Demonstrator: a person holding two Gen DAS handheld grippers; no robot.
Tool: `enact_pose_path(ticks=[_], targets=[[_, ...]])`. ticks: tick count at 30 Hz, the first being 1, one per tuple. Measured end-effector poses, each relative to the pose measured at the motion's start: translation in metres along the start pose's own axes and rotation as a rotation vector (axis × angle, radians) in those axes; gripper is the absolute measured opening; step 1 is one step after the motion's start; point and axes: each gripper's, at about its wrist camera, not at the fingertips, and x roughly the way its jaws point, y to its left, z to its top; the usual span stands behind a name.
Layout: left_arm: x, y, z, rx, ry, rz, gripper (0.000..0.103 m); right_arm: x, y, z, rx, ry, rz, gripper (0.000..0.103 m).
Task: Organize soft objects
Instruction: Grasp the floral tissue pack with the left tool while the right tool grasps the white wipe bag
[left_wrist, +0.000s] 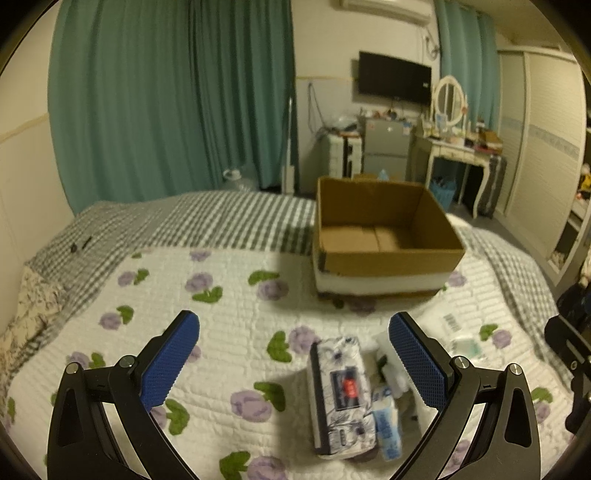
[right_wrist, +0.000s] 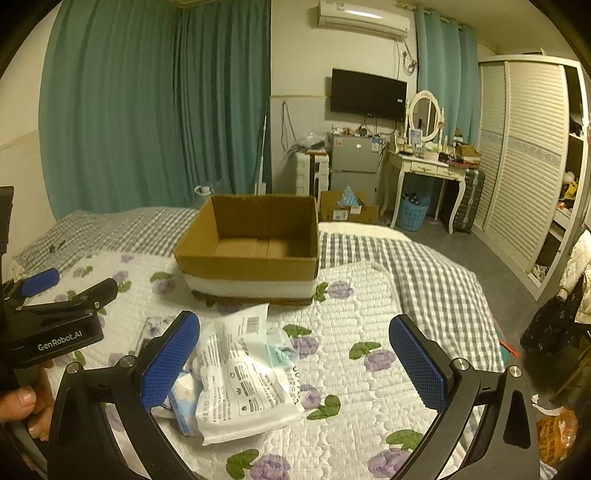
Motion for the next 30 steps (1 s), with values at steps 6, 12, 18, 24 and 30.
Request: enact_pose_path(ticks=[6,12,18,24,30], targets=[[0.026,-0.007,-0.025,0.022,0.098,-0.014,0.103,0.031,-0.001,-0.015,-0.01,0.084,0.016,0.103],[0.048,-0.017,-0.052,0.052,0.198,-0.035,0.103,0.066,0.002,-0.036,-0.031,0.207,0.047,0.103],[0.074,-0.018,-0.065,0.052,0.25,-0.024,0.103,0.099,0.01,-0.061,-0.066,0.338,0.068,0.103],[0.091,-0.014,-0.076,0.008,0.294,-0.064,0.092,0.117,0.013,-0.074,-0.073,0.4,0.099,0.103],[0.087,-0.022,-0.076,0.026,0.282,-0.138,0.048,0.116,0.014,-0.076,-0.038,0.424,0.193,0.065]])
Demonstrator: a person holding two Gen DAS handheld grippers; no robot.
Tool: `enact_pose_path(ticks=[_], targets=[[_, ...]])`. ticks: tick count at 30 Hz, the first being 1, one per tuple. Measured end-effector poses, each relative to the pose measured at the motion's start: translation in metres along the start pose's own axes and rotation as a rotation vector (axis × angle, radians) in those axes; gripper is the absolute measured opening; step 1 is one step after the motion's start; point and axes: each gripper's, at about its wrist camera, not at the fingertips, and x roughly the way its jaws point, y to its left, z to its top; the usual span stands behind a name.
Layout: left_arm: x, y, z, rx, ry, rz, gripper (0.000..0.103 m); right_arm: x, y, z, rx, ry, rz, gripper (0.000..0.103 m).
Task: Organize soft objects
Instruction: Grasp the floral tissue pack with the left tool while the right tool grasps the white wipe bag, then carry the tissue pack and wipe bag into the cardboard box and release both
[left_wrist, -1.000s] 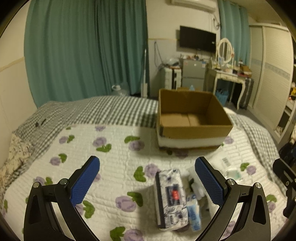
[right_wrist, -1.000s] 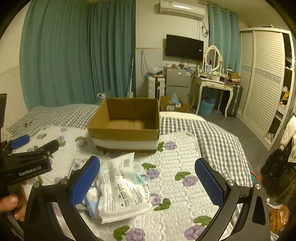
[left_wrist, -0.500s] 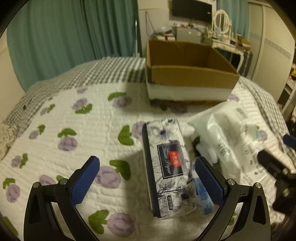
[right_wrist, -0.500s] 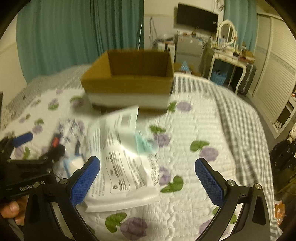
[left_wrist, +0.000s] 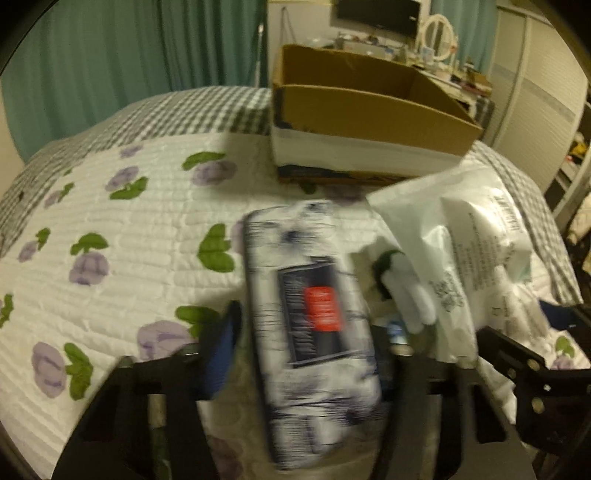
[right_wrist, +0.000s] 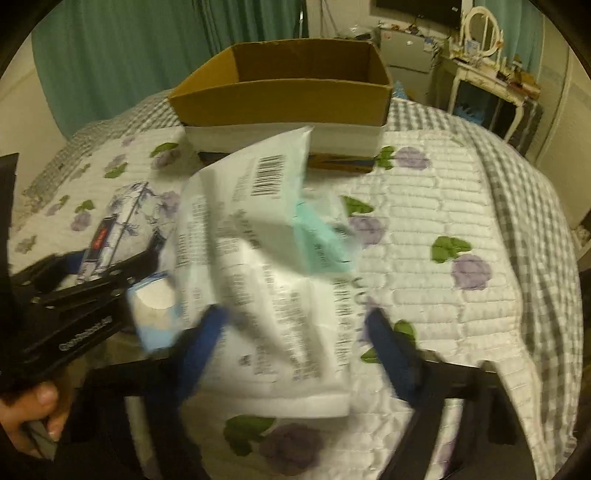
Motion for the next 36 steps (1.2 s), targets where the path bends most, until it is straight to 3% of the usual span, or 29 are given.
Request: enact_pose_path(ticks=[5,10,15,23,36], targets=[[-0.002,-0.003,0.001,0.022,-0.02,0.004,0.045,-0.005,0.011,-0.002,-0.036,-0.002,0.006,0.041],[-0.014,-0.001,0.003,0.023,-0.051,0.026,0.045,-0.023,0.011,0.0,-0.015,-0.058,-0.02,0.034],[-0.043,0.005,0.002,0.018,-0.104,0.019,0.045,-0.059,0.005,-0.003,0.043,-0.149,-0.054,0.033],[-0.111,0.006,0.0,0.039,-0.223,-0.006,0.045,-0.132,0.02,-0.022,0.03,-0.303,-0.112,0.033],[-0.236,0.012,0.026,0.046,-0.506,-0.06,0.045,-0.269,0.038,-0.016,-0.007,-0.582,-0.143,0.033]])
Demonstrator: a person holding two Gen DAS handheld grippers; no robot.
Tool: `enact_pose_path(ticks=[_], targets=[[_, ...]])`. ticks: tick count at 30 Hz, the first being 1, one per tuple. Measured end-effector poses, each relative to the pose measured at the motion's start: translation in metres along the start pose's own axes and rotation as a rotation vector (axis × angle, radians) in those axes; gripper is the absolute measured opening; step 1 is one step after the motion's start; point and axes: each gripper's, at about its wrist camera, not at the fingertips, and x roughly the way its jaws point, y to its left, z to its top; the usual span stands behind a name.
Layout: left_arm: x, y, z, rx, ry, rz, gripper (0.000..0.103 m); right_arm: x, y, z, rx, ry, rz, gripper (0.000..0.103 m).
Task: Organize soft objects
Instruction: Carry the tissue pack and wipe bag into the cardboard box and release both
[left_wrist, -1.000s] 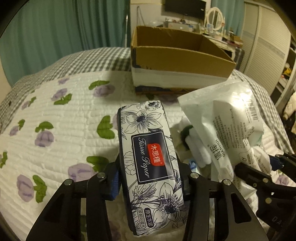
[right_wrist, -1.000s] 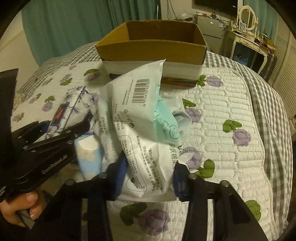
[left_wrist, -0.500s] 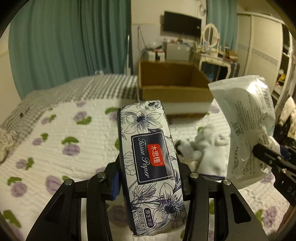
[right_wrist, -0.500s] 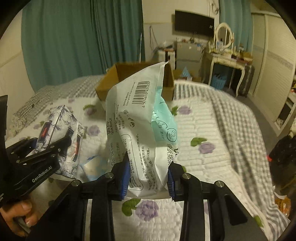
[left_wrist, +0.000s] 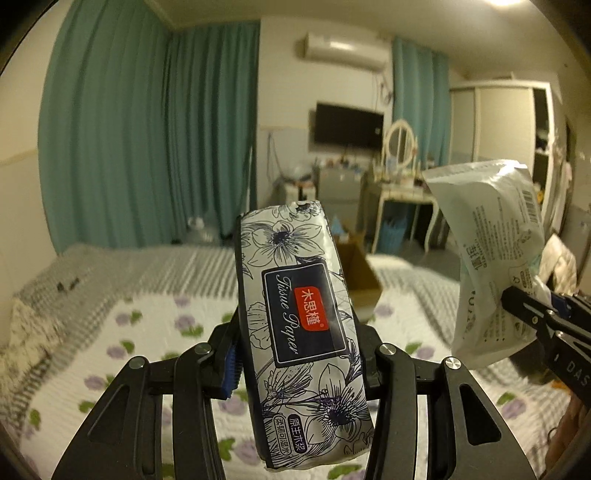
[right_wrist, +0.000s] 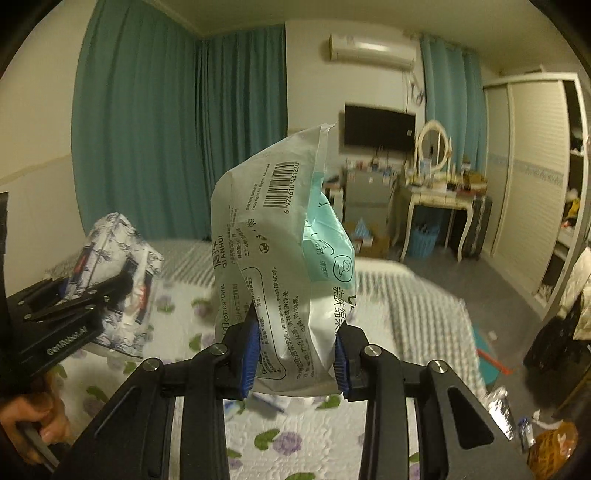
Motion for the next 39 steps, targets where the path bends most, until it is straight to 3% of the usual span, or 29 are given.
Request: enact_pose_path(ticks=[11,16,23,30,31,39], targets=[[-0.034,0.006,0.076,0.024,-0.209,-0.019,0.045,-0.05,0.008,0.078,-0.045,-0.2,-0.03,0.034],[-0.019,0.003,0.105,0.049,-0.275,-0.009,0.045,-0.045,0.016,0.112,-0.062,-0.264,-0.028,0.034],[0.025,-0.005,0.128,0.05,-0.299,0.016,0.045,-0.006,0.023,0.147,-0.088,-0.286,-0.049,0.034],[0.09,-0.006,0.128,0.017,-0.243,0.026,0.045,0.076,0.015,0.158,-0.113,-0.221,-0.047,0.034],[0.102,-0.008,0.124,-0.007,-0.198,0.065,0.045,0.092,0.015,0.155,-0.118,-0.201,-0.05,0.034],[0.211,-0.006,0.078,0.014,0.006,0.058,0.045,0.207,-0.001,0.111,-0.103,-0.01,-0.036,0.034]])
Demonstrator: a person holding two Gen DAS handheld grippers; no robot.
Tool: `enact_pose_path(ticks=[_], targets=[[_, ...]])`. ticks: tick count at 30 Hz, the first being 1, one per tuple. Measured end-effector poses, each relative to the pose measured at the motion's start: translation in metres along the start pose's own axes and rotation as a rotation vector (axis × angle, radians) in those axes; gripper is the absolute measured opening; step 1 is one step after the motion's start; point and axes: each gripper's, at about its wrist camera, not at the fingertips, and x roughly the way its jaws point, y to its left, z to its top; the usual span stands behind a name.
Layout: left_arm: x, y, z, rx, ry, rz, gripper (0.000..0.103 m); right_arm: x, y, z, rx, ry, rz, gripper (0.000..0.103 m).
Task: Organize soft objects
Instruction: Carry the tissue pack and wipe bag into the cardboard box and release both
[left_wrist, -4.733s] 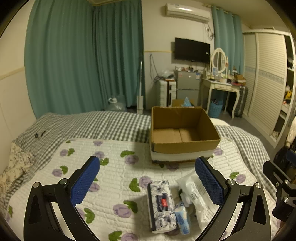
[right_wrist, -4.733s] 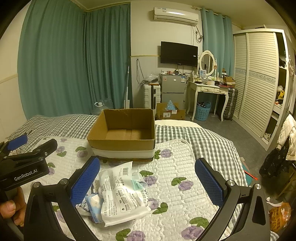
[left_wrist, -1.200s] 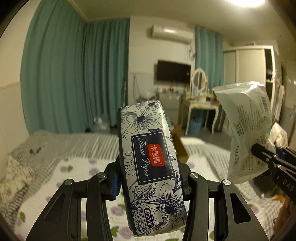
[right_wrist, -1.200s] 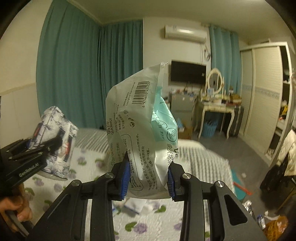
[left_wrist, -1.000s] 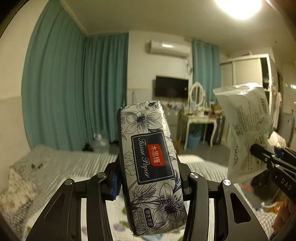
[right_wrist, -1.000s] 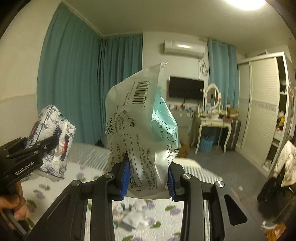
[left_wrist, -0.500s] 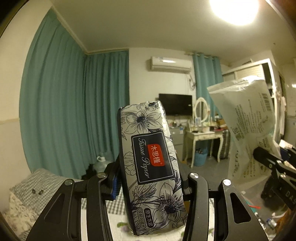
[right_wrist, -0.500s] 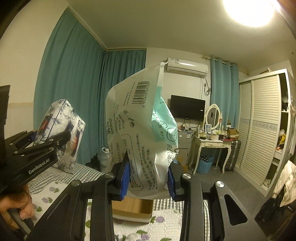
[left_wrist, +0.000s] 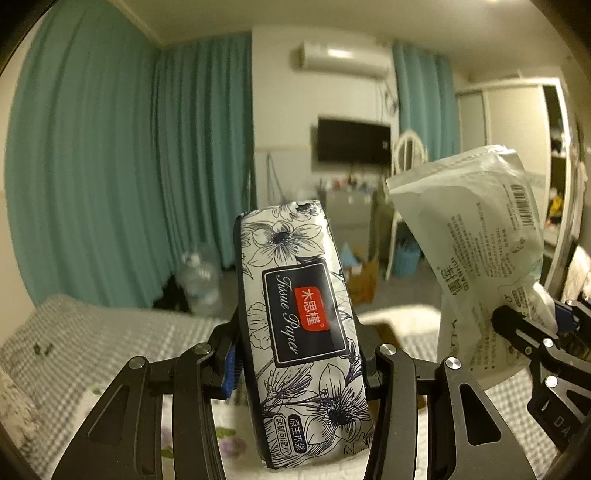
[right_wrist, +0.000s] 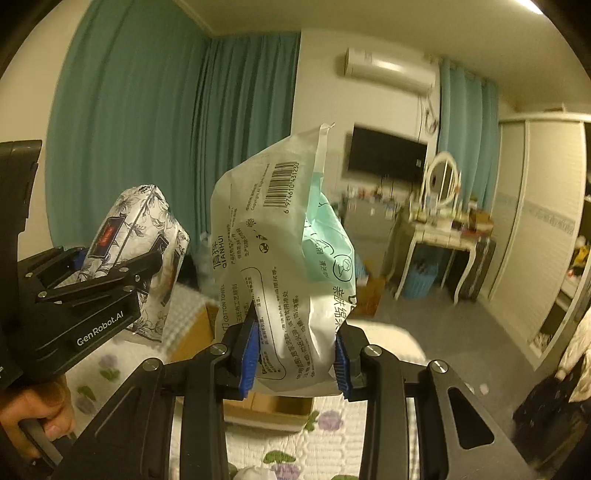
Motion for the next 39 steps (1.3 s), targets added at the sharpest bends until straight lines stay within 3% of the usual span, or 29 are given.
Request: enact_pose_path(ticks=[12,20,27,30,32,35,39], targets=[[0.113,-0.021,-0.068,0.047,0.248,0.013,0.045,0.122,-0.005,-0.095,-0.009,0.257,0.048,0.034],[0.144,-0.037,-0.089,0.051,0.333,0.003,0.045,0.171,0.0,-0.115,-0.025,0.322,0.036,0.034],[0.158,-0.038,-0.096,0.079,0.353,0.024,0.05,0.189,0.009,-0.129,-0.048,0.378,0.018,0.04],[0.16,-0.041,-0.093,0.087,0.361,0.028,0.054,0.191,0.005,-0.123,-0.048,0.373,0.006,0.046],[0.156,-0.039,-0.089,0.068,0.356,0.021,0.057,0.185,0.003,-0.12,-0.049,0.358,-0.004,0.056],[0.144,-0.033,-0.077,0.048,0.319,0.024,0.071,0.172,-0.001,-0.112,-0.04,0.324,-0.016,0.058],[0.111,-0.024,-0.052,0.018,0.24,0.029,0.075,0.144,-0.009,-0.095,-0.02,0.266,-0.027,0.058]])
